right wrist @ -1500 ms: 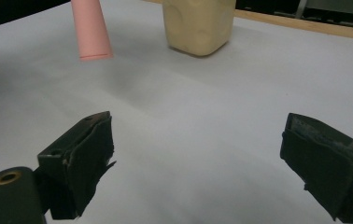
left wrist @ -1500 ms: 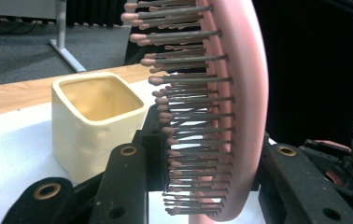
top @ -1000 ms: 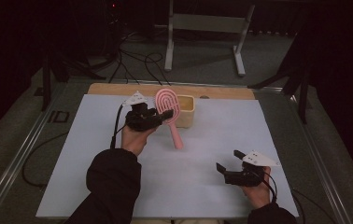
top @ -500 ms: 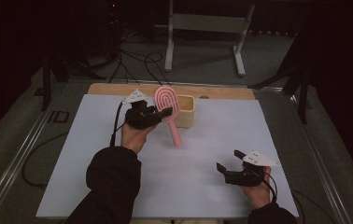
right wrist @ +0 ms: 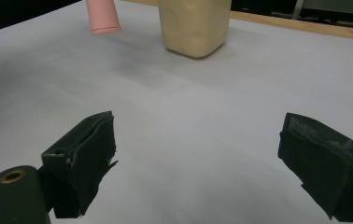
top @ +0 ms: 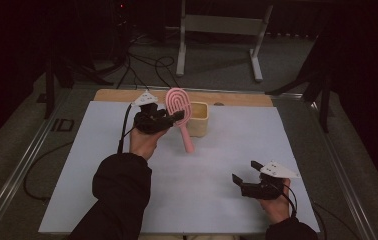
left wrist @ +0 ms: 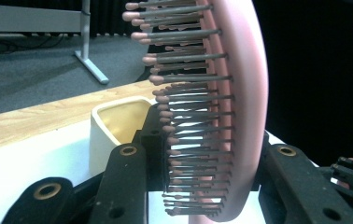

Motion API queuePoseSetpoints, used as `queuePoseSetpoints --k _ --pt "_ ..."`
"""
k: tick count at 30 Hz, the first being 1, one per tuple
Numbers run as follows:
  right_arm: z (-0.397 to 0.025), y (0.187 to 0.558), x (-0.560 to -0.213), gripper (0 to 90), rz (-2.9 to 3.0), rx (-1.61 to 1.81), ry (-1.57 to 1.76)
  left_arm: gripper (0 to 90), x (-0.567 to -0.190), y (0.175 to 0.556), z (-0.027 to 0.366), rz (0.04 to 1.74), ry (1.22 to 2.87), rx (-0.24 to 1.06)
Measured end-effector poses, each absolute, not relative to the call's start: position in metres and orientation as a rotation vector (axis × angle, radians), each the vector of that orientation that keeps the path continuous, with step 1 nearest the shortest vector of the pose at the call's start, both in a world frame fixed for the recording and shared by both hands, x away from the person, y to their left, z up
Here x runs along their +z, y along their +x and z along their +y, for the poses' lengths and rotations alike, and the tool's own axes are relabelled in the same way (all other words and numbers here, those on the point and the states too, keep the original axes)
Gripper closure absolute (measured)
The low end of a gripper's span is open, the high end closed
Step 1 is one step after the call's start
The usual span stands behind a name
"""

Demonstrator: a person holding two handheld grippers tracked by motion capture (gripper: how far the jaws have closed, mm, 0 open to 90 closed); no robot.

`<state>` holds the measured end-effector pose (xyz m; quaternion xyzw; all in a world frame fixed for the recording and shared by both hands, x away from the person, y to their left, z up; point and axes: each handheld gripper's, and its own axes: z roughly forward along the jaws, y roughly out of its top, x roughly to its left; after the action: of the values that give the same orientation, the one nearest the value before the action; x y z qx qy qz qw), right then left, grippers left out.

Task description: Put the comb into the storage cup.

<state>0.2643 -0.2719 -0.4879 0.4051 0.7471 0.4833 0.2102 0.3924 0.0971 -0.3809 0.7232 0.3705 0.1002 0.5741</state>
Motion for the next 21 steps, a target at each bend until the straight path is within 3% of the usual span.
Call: queuePoseSetpoints --k 21 --pt "-0.273 0.265 -0.487 10.0 2.068 1.362 1.131 64.7 -0.367 0.405 0.092 0.869 1.699 0.268"
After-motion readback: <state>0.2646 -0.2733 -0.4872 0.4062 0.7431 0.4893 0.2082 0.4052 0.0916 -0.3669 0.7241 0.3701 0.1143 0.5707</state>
